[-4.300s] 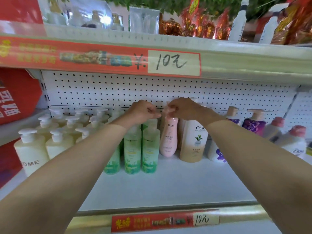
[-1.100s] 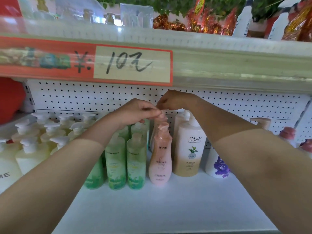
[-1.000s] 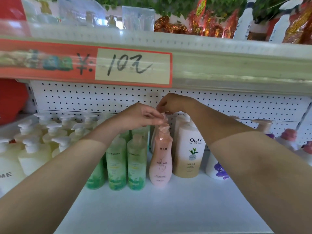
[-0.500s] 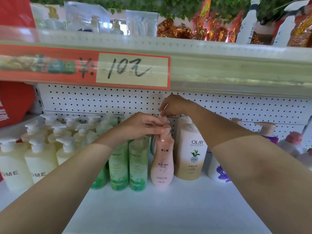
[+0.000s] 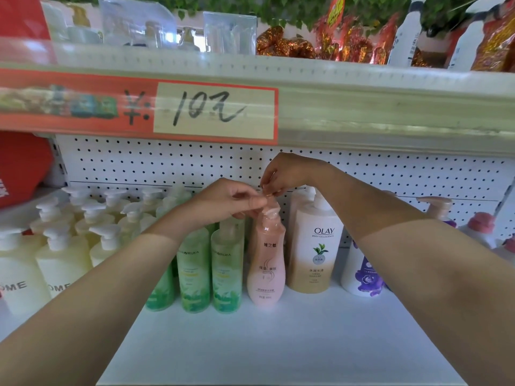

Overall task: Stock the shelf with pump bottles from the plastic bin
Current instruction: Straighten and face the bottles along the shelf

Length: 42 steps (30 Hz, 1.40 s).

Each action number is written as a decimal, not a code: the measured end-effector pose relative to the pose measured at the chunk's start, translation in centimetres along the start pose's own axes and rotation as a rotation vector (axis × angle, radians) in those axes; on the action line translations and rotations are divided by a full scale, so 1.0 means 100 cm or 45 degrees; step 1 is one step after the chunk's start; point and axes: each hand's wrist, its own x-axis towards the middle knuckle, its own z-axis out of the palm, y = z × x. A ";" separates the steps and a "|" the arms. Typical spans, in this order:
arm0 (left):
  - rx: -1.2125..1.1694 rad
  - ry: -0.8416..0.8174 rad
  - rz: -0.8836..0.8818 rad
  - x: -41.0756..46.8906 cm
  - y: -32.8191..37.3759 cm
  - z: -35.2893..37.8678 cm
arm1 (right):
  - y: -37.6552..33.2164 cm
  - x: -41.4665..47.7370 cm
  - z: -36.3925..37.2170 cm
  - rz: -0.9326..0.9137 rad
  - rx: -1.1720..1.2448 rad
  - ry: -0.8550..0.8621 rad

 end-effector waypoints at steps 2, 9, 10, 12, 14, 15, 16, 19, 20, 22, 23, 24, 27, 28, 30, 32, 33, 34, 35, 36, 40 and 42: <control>0.162 0.102 0.005 0.000 -0.002 -0.007 | -0.002 -0.003 0.000 -0.005 -0.018 0.002; 0.498 -0.059 -0.140 -0.013 0.000 -0.031 | -0.004 -0.011 0.000 -0.011 -0.008 -0.010; 0.528 -0.096 -0.169 -0.014 -0.001 -0.033 | -0.004 -0.012 0.000 -0.006 0.008 -0.014; 0.566 -0.163 -0.211 -0.016 -0.002 -0.033 | -0.004 -0.013 0.001 0.006 0.050 -0.027; 0.558 -0.222 -0.218 -0.017 -0.006 -0.031 | -0.006 -0.016 0.001 0.026 0.069 -0.044; 0.542 -0.242 -0.214 -0.018 -0.008 -0.030 | -0.007 -0.018 0.001 0.035 0.074 -0.056; 0.524 -0.252 -0.211 -0.018 -0.011 -0.029 | -0.009 -0.021 0.000 0.035 0.050 -0.057; 0.492 -0.247 -0.206 -0.020 -0.017 -0.028 | -0.020 -0.037 -0.006 -0.023 -0.095 0.054; 0.486 -0.243 -0.208 -0.020 -0.019 -0.028 | -0.024 -0.043 -0.008 -0.047 -0.060 0.084; 0.473 -0.224 -0.201 -0.021 -0.024 -0.027 | -0.031 -0.057 -0.012 -0.097 0.074 0.057; 0.472 -0.204 -0.195 -0.021 -0.026 -0.025 | -0.034 -0.064 -0.013 -0.109 0.112 0.001; 0.472 -0.186 -0.188 -0.021 -0.028 -0.024 | -0.037 -0.070 -0.013 -0.107 0.118 -0.074; 0.450 -0.156 -0.170 -0.024 -0.032 -0.022 | -0.041 -0.082 -0.005 -0.056 0.072 -0.314; 0.446 -0.151 -0.164 -0.025 -0.032 -0.022 | -0.042 -0.084 0.000 -0.033 0.081 -0.344; 0.447 -0.139 -0.156 -0.028 -0.033 -0.021 | -0.041 -0.085 0.010 -0.026 0.078 -0.300; 0.436 -0.116 -0.145 -0.030 -0.034 -0.020 | -0.041 -0.085 0.018 -0.052 0.043 -0.203; 0.428 -0.112 -0.136 -0.031 -0.034 -0.020 | -0.042 -0.085 0.020 -0.061 0.037 -0.161; 0.423 -0.112 -0.127 -0.032 -0.034 -0.019 | -0.043 -0.087 0.022 -0.062 0.047 -0.132; 0.429 -0.111 -0.118 -0.033 -0.034 -0.019 | -0.045 -0.088 0.022 -0.061 0.059 -0.120; 0.443 -0.106 -0.114 -0.033 -0.034 -0.019 | -0.047 -0.091 0.022 -0.063 0.054 -0.118; 0.467 -0.090 -0.110 -0.032 -0.034 -0.019 | -0.055 -0.098 0.020 -0.051 -0.008 -0.110; 0.468 -0.097 -0.109 -0.033 -0.033 -0.019 | -0.057 -0.101 0.020 -0.028 -0.014 -0.099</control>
